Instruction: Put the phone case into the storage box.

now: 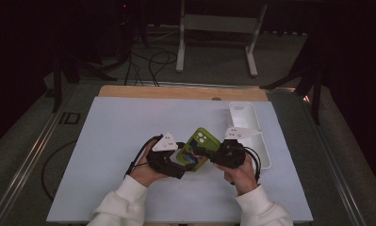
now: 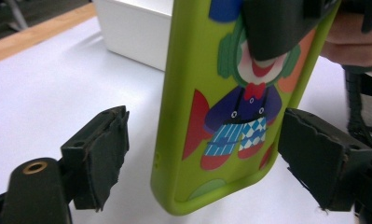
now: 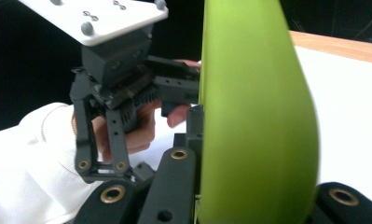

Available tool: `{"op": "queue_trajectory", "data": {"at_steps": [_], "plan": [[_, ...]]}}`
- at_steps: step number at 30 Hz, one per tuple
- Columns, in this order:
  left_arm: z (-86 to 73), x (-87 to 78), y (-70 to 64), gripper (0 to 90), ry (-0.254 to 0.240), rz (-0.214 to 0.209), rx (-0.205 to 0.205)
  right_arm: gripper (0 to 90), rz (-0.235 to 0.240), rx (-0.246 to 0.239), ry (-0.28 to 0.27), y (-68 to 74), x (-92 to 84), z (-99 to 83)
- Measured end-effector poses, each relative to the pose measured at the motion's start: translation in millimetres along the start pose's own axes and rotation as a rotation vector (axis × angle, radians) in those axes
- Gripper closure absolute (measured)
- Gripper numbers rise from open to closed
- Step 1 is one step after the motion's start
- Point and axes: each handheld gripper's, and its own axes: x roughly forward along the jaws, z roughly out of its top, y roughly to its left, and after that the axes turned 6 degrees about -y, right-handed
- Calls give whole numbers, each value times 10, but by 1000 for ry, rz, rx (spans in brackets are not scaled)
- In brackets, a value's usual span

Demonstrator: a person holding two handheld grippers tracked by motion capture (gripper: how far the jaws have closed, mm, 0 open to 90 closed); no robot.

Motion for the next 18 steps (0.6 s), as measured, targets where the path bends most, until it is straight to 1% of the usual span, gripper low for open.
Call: {"op": "queue_trajectory", "data": {"at_steps": [2,6,9,10,14,18], "plan": [[-11,5,4,203,4,-25,-3,885,16,-2,1,6,3,7],[-20,4,9,260,-1,-69,-10,884,45,-24,18,19,20,-1],[-24,-2,8,318,-2,-101,-4,885,61,-29,26,26,28,-6],[-25,-9,1,339,-12,-111,-2,885,66,-33,29,29,28,-7],[-28,-30,6,421,-16,-124,12,886,66,-44,38,32,27,-9],[-46,-58,21,511,-30,-140,23,883,65,-43,34,13,-1,-9]]}}
